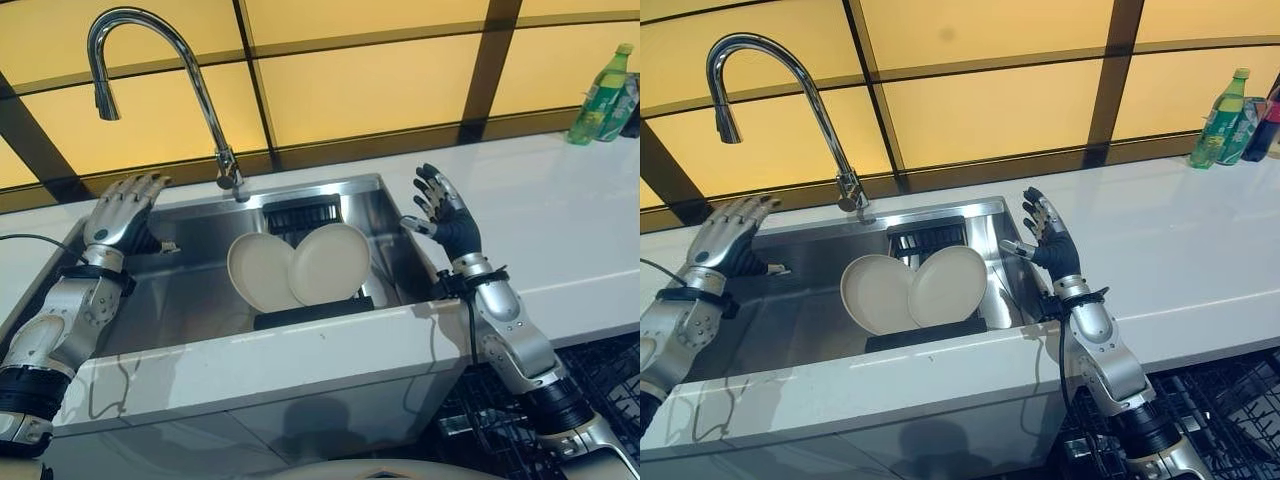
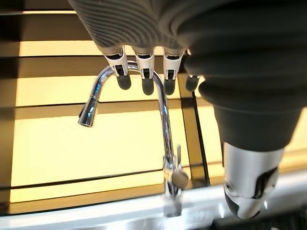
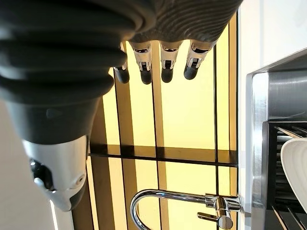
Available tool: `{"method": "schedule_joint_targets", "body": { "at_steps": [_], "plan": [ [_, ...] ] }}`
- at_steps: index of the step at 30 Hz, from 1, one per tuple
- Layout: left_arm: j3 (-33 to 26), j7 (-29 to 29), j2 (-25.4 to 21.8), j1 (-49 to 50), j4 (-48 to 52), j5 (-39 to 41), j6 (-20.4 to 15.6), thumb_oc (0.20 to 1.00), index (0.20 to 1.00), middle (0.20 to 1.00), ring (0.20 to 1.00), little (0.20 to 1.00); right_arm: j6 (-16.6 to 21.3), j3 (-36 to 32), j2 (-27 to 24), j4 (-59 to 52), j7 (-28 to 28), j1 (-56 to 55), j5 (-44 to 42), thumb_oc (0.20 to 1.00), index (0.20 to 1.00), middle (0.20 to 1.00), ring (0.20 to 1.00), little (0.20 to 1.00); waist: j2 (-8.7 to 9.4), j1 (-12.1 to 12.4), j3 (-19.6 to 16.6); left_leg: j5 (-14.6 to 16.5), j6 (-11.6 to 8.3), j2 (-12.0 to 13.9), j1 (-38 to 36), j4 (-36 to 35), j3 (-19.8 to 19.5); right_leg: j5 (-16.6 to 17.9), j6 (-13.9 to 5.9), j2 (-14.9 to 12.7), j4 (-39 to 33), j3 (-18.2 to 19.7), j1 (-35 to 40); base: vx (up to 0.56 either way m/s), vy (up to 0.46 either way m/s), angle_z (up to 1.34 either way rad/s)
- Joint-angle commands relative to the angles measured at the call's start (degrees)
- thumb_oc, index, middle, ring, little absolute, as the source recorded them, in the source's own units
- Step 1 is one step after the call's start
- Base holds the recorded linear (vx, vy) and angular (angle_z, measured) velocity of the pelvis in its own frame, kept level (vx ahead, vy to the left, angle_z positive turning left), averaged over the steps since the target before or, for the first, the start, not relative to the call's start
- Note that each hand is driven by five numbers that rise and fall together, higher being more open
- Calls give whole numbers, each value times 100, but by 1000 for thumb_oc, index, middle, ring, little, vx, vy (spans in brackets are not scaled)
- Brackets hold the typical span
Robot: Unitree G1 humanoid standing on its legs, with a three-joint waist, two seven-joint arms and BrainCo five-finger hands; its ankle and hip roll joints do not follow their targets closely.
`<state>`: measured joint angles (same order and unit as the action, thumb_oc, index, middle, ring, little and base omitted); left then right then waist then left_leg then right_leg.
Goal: Pick up plates and place into dishwasher.
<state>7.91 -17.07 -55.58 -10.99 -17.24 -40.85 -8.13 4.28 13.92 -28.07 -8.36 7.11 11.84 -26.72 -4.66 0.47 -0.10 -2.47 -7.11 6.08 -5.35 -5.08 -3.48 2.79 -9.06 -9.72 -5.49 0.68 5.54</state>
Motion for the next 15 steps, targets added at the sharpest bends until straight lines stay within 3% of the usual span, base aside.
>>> {"method": "schedule_joint_targets", "body": {
  "at_steps": [1, 8, 15],
  "plan": [
    [83, -429, -532, -224, -226, -498, 64, 1000, 1000, 1000, 1000, 1000, 254, -291, -218, -220, -76, 95, -234, 1000, 1000, 1000, 1000, 1000, 151, -117, 110, 84, 552, -508, 101, 8, 156, 168, 353, 269, 49, -57, -205, 45, 78, 0],
    [572, -909, -617, -253, -501, -1429, 114, 1000, 1000, 1000, 1000, 1000, 266, -280, -409, -147, -195, 131, -324, 1000, 1000, 1000, 1000, 1000, 112, -233, 263, 89, 564, -543, 188, 8, 250, 217, 324, 218, 49, 26, -340, 19, 83, -3],
    [1018, -1259, -436, -382, -610, -1735, 98, 1000, 1000, 1000, 1000, 1000, 232, -224, -465, -152, -156, 220, -295, 1000, 1000, 1000, 1000, 1000, 62, -317, 431, 82, 587, -588, 261, 8, 294, 269, 304, 164, 49, 105, -448, 19, 66, -2]
  ]
}}
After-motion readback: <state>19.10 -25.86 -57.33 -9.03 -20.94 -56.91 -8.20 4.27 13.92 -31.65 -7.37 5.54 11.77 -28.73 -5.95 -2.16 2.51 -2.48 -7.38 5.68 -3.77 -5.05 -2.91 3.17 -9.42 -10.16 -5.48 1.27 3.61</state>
